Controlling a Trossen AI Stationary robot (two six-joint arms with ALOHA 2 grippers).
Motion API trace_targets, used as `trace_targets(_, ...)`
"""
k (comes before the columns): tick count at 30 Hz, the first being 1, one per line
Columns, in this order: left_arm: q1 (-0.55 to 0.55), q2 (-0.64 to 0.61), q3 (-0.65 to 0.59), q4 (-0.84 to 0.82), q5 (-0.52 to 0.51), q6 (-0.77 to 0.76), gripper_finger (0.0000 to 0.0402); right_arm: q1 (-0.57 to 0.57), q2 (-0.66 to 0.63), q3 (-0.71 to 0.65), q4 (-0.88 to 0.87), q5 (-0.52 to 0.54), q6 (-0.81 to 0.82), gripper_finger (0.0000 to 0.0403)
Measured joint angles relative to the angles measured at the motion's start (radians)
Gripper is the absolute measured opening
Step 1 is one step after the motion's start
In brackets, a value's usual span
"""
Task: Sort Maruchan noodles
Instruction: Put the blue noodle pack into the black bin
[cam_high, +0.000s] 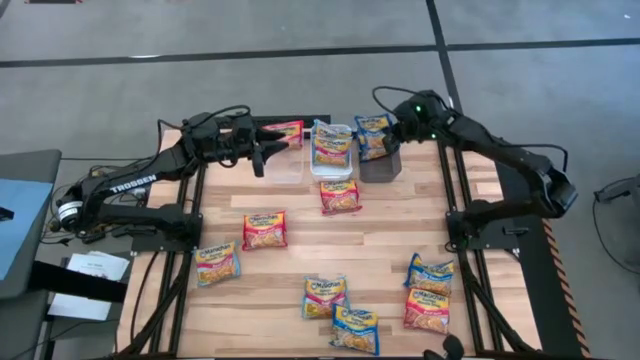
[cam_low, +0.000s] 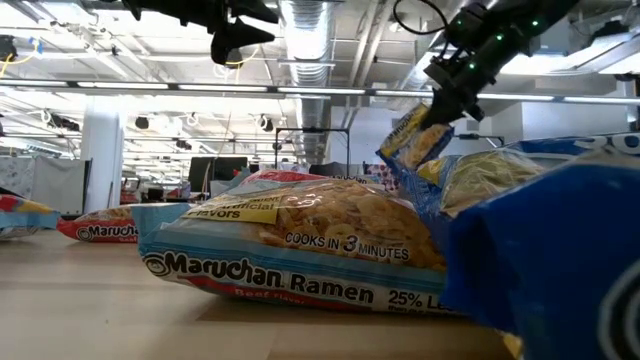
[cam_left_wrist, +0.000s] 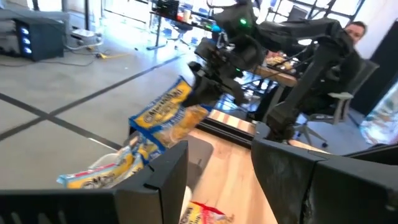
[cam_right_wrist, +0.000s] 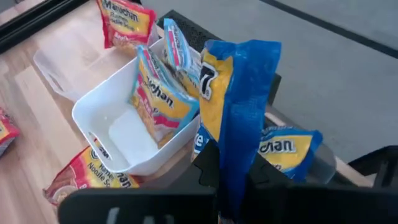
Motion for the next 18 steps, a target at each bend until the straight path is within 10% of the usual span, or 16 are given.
trace_targets(18,0.000,0.000,0.000,0.000,-0.080,0.071,0.0165,-0.001,-0.026,-0.229,0.250,-0.001,0.056,0.0027)
